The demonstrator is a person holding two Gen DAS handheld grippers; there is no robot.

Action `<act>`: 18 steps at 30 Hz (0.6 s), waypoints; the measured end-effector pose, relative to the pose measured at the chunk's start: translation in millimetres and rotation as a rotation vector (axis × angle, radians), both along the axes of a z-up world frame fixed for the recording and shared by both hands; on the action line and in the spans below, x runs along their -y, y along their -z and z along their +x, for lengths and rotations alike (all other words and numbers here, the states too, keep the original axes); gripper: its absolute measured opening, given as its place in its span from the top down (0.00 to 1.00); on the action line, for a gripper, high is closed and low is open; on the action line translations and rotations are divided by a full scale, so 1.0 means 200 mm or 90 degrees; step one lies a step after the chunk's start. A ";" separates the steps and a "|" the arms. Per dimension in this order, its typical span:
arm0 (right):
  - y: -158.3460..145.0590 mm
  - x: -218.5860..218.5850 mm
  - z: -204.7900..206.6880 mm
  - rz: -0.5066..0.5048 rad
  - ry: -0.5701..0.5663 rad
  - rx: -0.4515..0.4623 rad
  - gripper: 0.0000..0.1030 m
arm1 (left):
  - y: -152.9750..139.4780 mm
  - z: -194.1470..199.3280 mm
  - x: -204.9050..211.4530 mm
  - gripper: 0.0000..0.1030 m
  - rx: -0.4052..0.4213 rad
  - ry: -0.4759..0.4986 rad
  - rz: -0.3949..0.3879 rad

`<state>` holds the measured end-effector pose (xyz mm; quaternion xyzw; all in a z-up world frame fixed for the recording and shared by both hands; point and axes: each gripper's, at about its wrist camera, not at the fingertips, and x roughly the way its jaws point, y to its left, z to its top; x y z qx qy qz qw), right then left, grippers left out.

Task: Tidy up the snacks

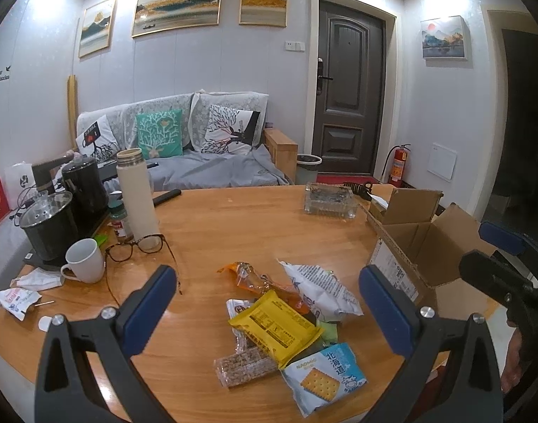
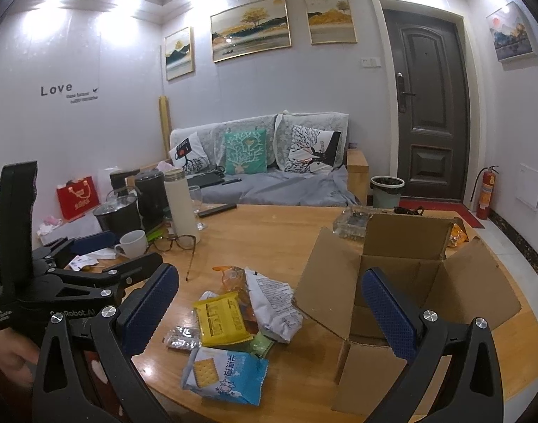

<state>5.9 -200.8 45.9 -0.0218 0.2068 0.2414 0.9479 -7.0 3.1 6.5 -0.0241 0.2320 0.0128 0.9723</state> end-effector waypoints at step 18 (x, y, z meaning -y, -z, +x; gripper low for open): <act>-0.01 0.02 0.00 -0.001 0.004 -0.007 0.00 | 0.00 -0.01 -0.02 0.00 0.001 -0.004 0.000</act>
